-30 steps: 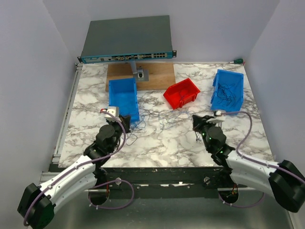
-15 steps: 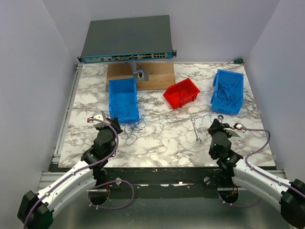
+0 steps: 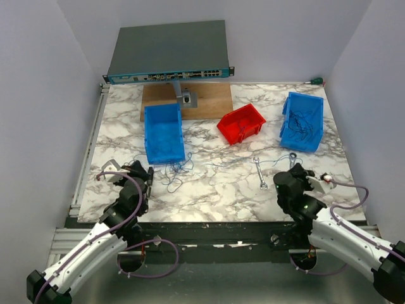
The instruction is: Untangle the cables
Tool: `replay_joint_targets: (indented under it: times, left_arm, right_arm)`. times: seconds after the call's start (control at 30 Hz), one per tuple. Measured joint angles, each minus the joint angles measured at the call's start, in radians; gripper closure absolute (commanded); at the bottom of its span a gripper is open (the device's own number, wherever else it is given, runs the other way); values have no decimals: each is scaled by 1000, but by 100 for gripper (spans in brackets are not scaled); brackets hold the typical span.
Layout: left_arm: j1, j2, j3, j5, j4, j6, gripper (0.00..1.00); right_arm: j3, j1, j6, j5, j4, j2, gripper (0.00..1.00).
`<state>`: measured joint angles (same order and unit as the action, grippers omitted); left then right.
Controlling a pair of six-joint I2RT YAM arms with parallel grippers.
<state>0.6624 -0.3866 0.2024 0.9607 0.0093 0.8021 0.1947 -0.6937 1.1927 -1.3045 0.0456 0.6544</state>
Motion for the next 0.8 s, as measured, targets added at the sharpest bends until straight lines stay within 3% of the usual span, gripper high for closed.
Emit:
replay_joint_targets:
  times: [0.13, 0.27, 0.33, 0.5, 0.63, 0.8]
  left_arm:
    - [0, 70, -3, 71, -71, 83, 100]
    - [0, 84, -21, 48, -17, 30, 100]
    - [-1, 84, -48, -50, 70, -73, 100]
    - [-1, 72, -80, -354, 239, -275, 100]
    - [-1, 30, -80, -526, 319, -355, 100]
    - [-1, -37, -80, -668, 378, -408, 100]
  right_arm:
    - [35, 0, 140, -36, 149, 34, 99]
    - [51, 0, -8, 2, 68, 102, 99]
    - [41, 0, -203, 101, -86, 120, 99]
    - [-66, 0, -605, 536, -489, 94, 99]
    - [-48, 0, -734, 724, -571, 92, 99]
    - [119, 0, -814, 884, -555, 106, 99]
